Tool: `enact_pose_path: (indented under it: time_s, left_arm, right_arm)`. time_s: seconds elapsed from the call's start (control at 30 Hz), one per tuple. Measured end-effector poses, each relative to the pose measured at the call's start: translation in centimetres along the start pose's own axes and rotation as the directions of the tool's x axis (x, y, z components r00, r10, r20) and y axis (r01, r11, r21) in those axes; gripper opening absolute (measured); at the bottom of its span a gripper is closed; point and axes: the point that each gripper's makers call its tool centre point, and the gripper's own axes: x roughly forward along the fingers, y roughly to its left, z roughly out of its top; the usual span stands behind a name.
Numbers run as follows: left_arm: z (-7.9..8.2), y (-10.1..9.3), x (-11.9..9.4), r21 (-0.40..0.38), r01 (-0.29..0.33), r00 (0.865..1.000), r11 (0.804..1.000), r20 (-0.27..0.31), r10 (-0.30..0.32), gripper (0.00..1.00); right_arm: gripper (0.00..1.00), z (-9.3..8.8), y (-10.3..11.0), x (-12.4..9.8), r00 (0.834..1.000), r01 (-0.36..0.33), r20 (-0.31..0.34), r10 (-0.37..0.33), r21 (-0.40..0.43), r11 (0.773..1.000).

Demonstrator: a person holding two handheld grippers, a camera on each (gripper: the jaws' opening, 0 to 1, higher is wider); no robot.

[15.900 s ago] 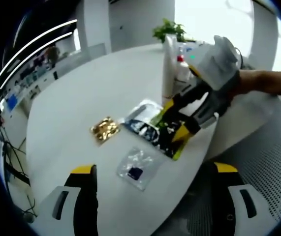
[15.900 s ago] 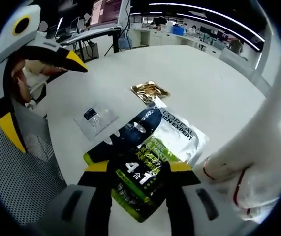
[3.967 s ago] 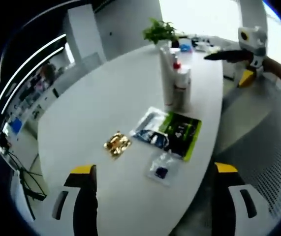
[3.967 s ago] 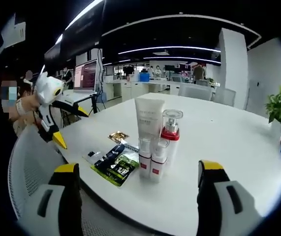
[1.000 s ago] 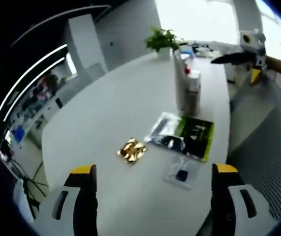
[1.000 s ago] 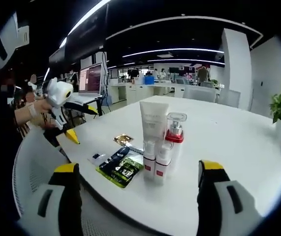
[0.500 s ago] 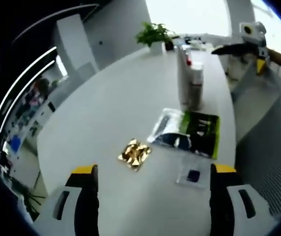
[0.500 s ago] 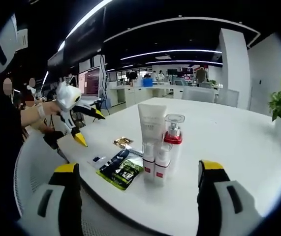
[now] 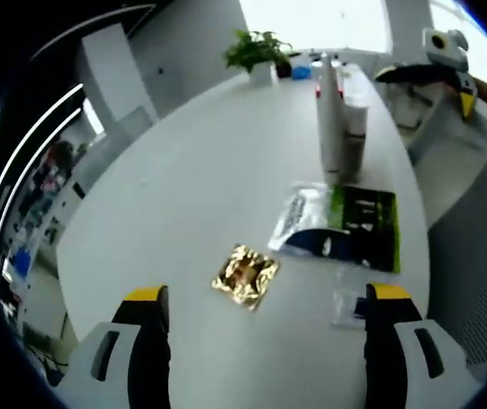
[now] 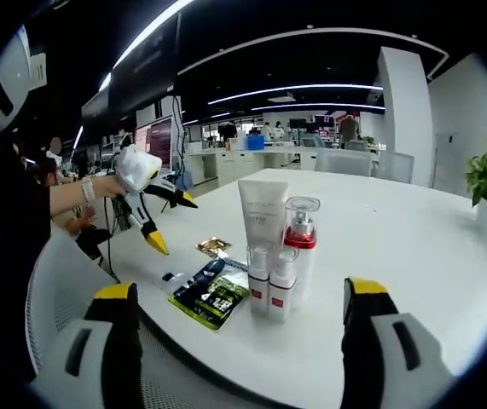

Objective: Arrange the skincare products in the storage area until every visible bottle or jar stands upright without overlapping.

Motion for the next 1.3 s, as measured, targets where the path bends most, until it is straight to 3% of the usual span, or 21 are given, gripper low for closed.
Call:
enact_pose_path:
  time_s: [0.3, 0.47, 0.83, 1.0, 1.17, 1.3]
  left_arm:
    - [-0.6, -0.2, 2.1, 0.071, 0.100, 0.994, 0.992, -0.050, -0.097, 0.85]
    - [-0.6, -0.1, 3.0, 0.073, 0.154, 0.987, 0.985, -0.045, -0.151, 0.79]
    - [-0.8, 0.9, 4.8, 0.087, 0.199, 0.977, 0.976, -0.090, -0.191, 0.66]
    - [-1.4, 1.3, 5.3, 0.140, 0.222, 0.969, 0.965, -0.145, -0.201, 0.65]
    - [-0.9, 1.1, 5.5, 0.151, 0.254, 0.961, 0.955, -0.146, -0.233, 0.61]
    - [-0.9, 0.9, 5.8, 0.185, 0.302, 0.945, 0.935, -0.186, -0.268, 0.57]
  right_arm:
    - [1.00, 0.0, -0.1, 0.0, 1.000, 0.007, 0.002, -0.007, 0.007, 1.000]
    - [1.00, 0.0, -0.1, 0.0, 1.000, 0.004, 0.002, -0.004, 0.011, 1.000]
    - [1.00, 0.1, 0.0, 0.0, 1.000, -0.008, 0.012, 0.007, 0.031, 0.999]
    - [1.00, 0.2, -0.1, 0.0, 1.000, -0.008, 0.014, 0.007, 0.045, 0.999]
    - [1.00, 0.2, -0.1, -0.1, 1.000, -0.003, 0.017, 0.002, 0.042, 0.999]
    - [1.00, 0.3, -0.1, -0.1, 1.000, -0.005, 0.023, 0.004, 0.047, 0.999]
